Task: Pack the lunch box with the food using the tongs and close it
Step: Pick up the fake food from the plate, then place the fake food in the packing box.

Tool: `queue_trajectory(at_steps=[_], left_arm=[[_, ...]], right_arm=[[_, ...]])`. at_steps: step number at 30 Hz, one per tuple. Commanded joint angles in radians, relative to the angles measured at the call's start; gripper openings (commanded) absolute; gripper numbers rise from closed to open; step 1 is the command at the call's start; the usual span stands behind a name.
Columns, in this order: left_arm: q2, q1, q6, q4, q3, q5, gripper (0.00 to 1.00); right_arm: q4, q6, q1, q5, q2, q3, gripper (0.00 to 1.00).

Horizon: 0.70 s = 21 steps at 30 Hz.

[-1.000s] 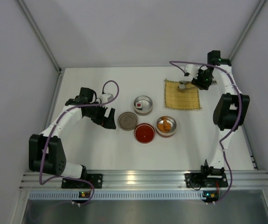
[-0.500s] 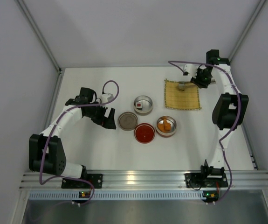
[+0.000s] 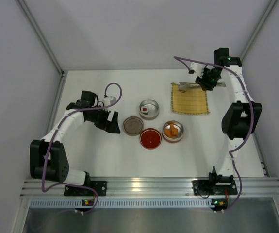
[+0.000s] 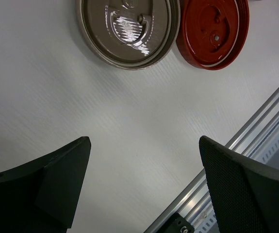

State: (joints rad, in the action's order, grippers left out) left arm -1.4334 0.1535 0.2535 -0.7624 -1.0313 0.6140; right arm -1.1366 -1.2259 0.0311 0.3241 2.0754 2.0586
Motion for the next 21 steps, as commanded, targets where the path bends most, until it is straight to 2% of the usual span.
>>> queue_trajectory(at_steps=[1, 5, 9, 16, 21], left_arm=[[0.011, -0.057, -0.017, 0.011, -0.026, 0.099, 0.98], [-0.004, -0.097, -0.014, -0.012, -0.046, 0.136, 0.98], [0.022, -0.1, -0.01, -0.017, -0.039, 0.139, 0.98], [0.041, -0.1, 0.0, -0.025, -0.03, 0.138, 0.98], [0.045, -0.1, 0.001, -0.017, -0.019, 0.144, 0.98]], right_arm=[[-0.058, 0.052, -0.118, 0.119, -0.185, -0.046, 0.12], [0.024, 0.14, -0.233, 0.113, -0.303, -0.179, 0.11], [0.072, 0.207, -0.329, 0.11, -0.325, -0.258, 0.1], [0.093, 0.22, -0.454, 0.081, -0.302, -0.285, 0.09], [0.095, 0.218, -0.474, 0.058, -0.238, -0.229, 0.08]])
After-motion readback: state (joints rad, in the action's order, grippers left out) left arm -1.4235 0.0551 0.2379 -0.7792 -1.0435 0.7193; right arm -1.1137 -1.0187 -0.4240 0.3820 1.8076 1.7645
